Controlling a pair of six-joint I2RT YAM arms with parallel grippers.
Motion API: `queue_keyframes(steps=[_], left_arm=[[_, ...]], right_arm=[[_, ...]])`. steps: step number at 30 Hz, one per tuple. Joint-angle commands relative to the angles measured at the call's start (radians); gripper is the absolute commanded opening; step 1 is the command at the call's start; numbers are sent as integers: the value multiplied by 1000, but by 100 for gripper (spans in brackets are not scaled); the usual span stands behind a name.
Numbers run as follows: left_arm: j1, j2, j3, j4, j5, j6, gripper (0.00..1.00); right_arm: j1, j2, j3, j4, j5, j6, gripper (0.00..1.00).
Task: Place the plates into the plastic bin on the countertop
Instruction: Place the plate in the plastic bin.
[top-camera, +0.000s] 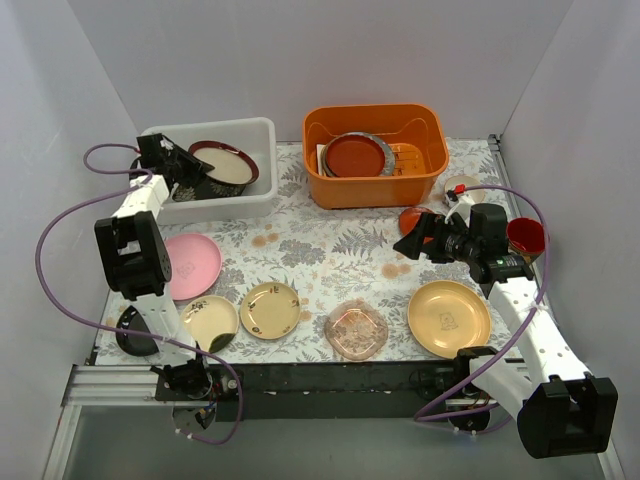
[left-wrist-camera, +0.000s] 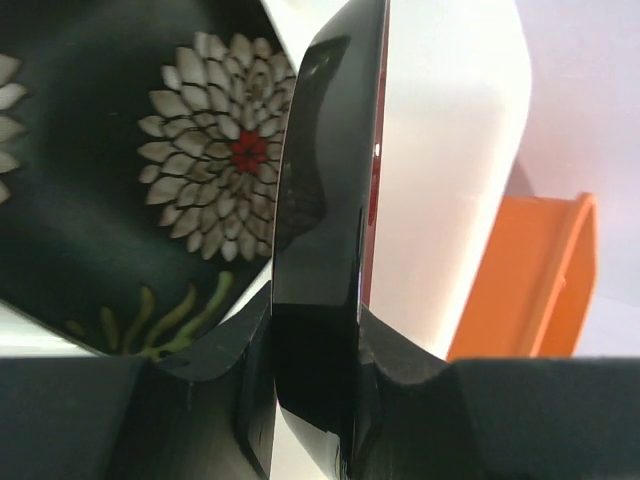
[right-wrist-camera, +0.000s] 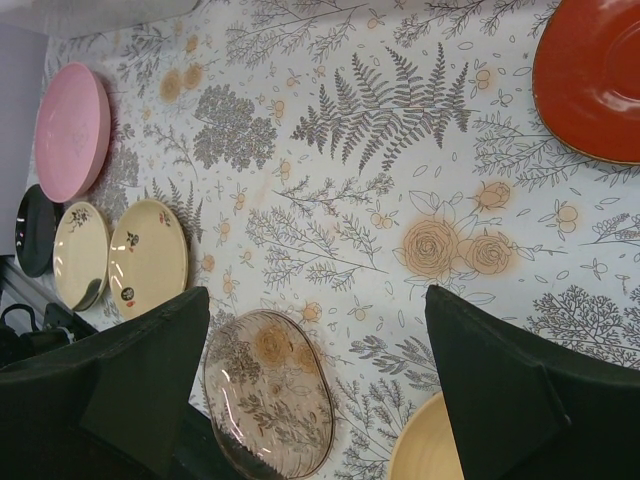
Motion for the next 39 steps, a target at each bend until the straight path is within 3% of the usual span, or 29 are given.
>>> queue_keyframes(steps=[1,10,23,29,39], left_arm=[[8,-57,73,81,-22,4,0],[14,-14,76,65,-92,6,0],[25,55,96,57,-74,27,1],[39,98,126,14,-59,27,30],[71,121,116,-70,-80,38,39]], right_arm=[[-5,-5,-9,17,-2,-2,96],[-5,-8,-29,20,-4,-1,96],[-6,-14,-35,21,10,2,98],[-5,-7,-33,20,7,-1,98],[-5,1,-30,29,-11,5,97]])
